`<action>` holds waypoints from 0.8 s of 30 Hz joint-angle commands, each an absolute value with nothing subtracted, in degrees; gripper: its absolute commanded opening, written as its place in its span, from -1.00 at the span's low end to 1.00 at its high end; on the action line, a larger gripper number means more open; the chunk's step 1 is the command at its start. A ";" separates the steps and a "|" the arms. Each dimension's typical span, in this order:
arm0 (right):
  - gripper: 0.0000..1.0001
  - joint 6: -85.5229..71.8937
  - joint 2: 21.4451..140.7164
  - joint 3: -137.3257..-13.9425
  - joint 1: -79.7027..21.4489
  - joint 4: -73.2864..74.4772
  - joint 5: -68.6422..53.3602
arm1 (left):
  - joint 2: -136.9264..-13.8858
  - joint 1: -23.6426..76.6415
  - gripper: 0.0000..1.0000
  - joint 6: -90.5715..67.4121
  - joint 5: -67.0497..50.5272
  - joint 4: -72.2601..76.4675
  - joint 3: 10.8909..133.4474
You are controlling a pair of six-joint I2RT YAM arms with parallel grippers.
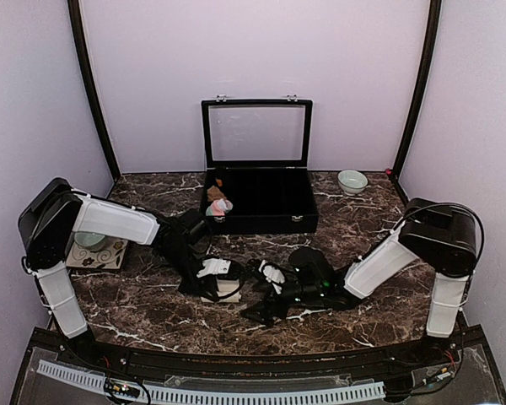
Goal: Roll the socks
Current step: Roll the sock at the center of the board.
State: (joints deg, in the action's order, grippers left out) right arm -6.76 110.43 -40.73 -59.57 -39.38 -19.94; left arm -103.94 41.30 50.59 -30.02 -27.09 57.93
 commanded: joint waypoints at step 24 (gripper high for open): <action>0.91 14.02 94.70 -32.19 -69.51 -43.09 10.69 | -127.55 32.20 -1.00 48.15 -44.81 -60.88 73.56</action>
